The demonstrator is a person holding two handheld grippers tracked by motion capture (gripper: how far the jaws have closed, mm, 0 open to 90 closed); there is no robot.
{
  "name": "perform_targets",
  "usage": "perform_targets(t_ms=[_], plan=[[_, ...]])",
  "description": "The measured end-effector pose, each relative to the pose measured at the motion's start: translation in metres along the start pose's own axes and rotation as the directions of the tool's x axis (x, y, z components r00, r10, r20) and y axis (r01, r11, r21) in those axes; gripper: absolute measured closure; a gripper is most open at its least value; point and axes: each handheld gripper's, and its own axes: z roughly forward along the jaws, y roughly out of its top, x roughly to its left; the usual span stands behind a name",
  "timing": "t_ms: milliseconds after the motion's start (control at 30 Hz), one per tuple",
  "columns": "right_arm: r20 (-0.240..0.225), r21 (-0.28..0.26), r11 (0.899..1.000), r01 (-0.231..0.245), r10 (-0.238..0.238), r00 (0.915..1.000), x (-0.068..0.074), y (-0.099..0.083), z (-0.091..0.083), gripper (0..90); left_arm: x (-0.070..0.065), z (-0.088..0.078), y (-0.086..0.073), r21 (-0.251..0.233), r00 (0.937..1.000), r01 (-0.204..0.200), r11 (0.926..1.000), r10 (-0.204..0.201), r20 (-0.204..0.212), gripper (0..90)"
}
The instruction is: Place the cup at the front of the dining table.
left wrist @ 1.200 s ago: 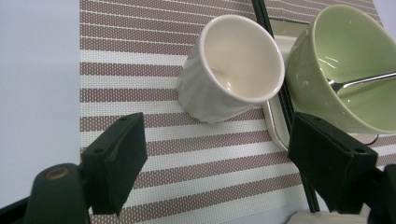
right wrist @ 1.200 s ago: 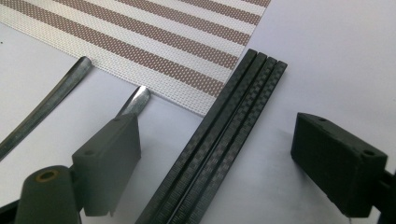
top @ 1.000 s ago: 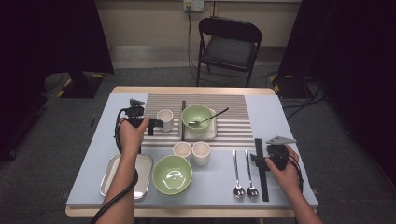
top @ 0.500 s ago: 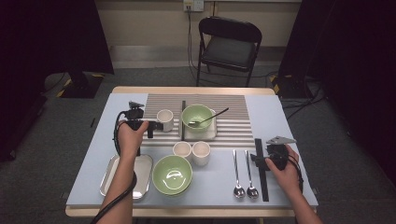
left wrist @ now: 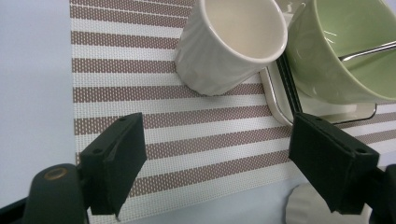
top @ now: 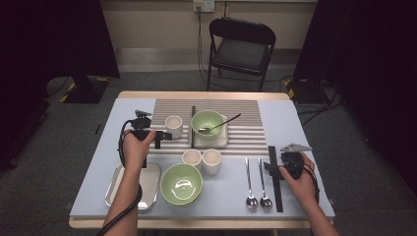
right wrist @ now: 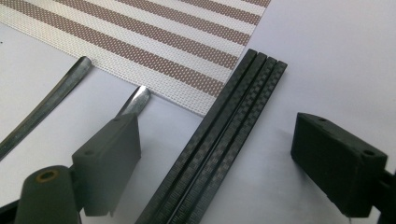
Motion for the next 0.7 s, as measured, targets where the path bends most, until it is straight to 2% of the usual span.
perform_targets(t_ms=[67,100,700], plan=[[0.002,-0.001,1.000,0.000,0.000,1.0000,0.000,0.000,0.000,14.8,0.000,-0.001,-0.001,-0.003,1.0000,-0.004,1.0000,0.004,-0.008,18.5],[0.001,0.000,1.000,0.000,0.000,1.0000,0.000,0.000,0.000,14.8,0.000,-0.002,-0.002,-0.004,1.0000,0.000,1.0000,0.000,0.002,18.5],[0.002,-0.001,1.000,0.000,0.000,1.0000,0.000,0.000,0.000,14.8,0.003,-0.004,-0.013,0.014,0.9999,-0.009,0.9999,0.009,0.013,18.3]])
